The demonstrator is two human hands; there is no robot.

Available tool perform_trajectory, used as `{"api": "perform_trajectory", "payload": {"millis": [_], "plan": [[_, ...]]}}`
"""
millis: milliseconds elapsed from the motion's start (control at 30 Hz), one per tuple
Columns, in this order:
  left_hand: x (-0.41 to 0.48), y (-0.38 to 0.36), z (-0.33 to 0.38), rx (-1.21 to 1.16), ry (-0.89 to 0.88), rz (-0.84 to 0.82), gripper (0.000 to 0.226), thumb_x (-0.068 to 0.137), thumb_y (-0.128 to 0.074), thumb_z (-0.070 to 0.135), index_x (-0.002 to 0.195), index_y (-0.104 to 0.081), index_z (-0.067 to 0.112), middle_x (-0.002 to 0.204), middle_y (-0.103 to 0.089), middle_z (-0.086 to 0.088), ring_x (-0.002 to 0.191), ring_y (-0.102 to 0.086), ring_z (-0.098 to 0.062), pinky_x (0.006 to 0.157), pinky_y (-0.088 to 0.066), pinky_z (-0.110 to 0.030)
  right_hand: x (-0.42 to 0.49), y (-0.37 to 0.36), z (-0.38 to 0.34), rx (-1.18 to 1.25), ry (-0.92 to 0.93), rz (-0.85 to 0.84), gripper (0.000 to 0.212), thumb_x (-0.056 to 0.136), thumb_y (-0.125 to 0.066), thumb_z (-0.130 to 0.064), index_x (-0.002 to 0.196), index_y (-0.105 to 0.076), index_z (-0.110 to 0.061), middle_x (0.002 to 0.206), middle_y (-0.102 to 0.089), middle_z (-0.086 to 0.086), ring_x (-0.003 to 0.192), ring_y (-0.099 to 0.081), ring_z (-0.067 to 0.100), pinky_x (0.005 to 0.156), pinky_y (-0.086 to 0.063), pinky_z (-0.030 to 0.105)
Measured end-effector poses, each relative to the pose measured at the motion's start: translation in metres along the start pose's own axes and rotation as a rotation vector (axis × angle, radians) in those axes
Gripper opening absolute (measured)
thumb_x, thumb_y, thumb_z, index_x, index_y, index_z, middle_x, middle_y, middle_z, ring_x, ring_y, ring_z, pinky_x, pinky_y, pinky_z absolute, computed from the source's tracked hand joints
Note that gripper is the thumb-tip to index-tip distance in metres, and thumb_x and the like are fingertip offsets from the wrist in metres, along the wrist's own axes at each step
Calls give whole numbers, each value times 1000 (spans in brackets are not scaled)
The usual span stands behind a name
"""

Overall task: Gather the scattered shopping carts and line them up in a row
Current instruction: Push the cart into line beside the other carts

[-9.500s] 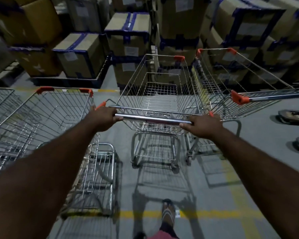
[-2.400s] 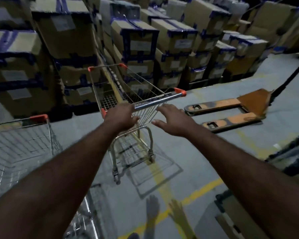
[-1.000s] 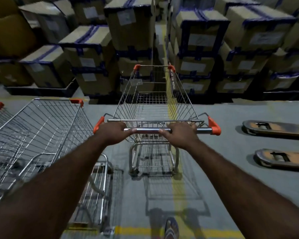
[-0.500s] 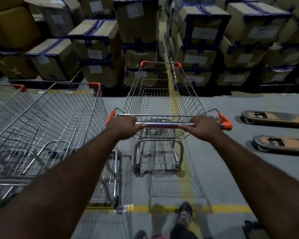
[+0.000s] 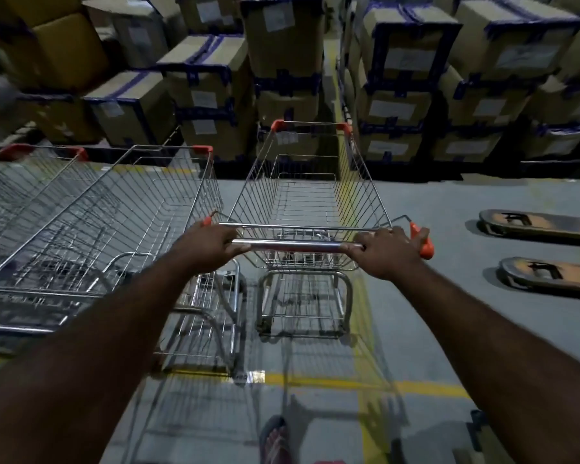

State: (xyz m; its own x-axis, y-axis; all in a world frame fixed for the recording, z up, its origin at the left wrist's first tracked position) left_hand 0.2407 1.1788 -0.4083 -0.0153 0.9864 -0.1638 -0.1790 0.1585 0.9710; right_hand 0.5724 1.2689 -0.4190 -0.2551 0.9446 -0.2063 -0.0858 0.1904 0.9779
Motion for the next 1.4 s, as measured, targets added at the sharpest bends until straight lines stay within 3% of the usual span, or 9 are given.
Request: {"api": "perform_trajectory", "payload": {"millis": [100,300,433,500,600,833,1000,1267,1400], "plan": [[-15,-12,-14,36,21,41,80,82,-22,88,103,-65,23,100,-61,1,101,-55,-19,96,-47,-44,-14,-7,-3,149,64,-28,66,95,-20,-75,149,-38,-43,159,-38,2,147,-28,36,112,-4,70],[-42,-23,-10,108,25,29,91,80,-14,88,117,-65,22,140,-53,-6,132,-42,-26,105,-36,-49,-30,-16,13,202,65,-76,88,82,-25,-90,147,-46,-34,154,-47,0,145,-38,26,117,-14,53],[-65,-19,2,84,-9,39,73,88,-31,76,116,-67,19,156,-37,-11,143,-30,-31,112,-29,-52,-47,-17,14,89,74,-6,92,77,-17,-94,122,-67,-31,136,-63,1,129,-53,25,113,-25,51],[-72,-17,-3,55,6,11,75,87,-32,77,120,-66,20,162,-27,-12,149,-21,-32,115,-25,-55,-55,-21,8,82,71,-5,92,79,-18,-93,125,-66,-30,137,-62,3,130,-52,27,111,-29,51],[-83,-15,-8,48,-11,-24,77,86,-30,78,122,-64,19,160,-31,-13,149,-20,-31,114,-27,-52,-66,-23,1,97,47,0,91,79,-20,-92,122,-67,-27,135,-63,4,129,-52,28,111,-25,52],[-110,-16,-12,65,-139,44,38,99,-52,46,121,-62,17,133,-56,-5,128,-42,-22,100,-35,-39,-91,-23,-5,118,46,52,99,73,-17,-96,118,-69,-25,129,-66,6,127,-53,32,110,-25,52],[-132,-19,-23,21,-137,67,32,99,-54,40,123,-60,19,130,-56,0,129,-43,-21,107,-34,-38,-107,-24,-14,129,67,85,88,80,-24,-91,115,-70,-24,127,-66,7,125,-54,31,107,-28,50],[-157,-30,-32,94,-119,129,47,97,-53,48,141,-49,31,166,-17,-5,153,-9,-30,121,-21,-56,-121,-33,-15,114,99,99,89,77,-17,-93,106,-69,-26,117,-69,4,117,-58,28,107,-31,52],[-166,-35,-34,148,-68,160,48,97,-51,52,141,-46,34,165,-18,-9,152,-14,-33,122,-16,-53,-129,-33,-20,113,111,113,78,83,-23,-88,100,-68,-27,114,-69,4,115,-59,27,105,-31,51]]}}
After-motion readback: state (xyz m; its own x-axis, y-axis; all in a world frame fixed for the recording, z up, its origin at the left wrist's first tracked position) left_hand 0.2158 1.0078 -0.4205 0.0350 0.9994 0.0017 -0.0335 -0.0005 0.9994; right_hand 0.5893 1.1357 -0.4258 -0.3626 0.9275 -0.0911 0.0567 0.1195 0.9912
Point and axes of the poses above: each hand's wrist, its own x-axis towards the middle knuckle, its own y-axis out of the back of the hand, z = x × y, the point moved 5 cm from there along x, towards the middle knuckle
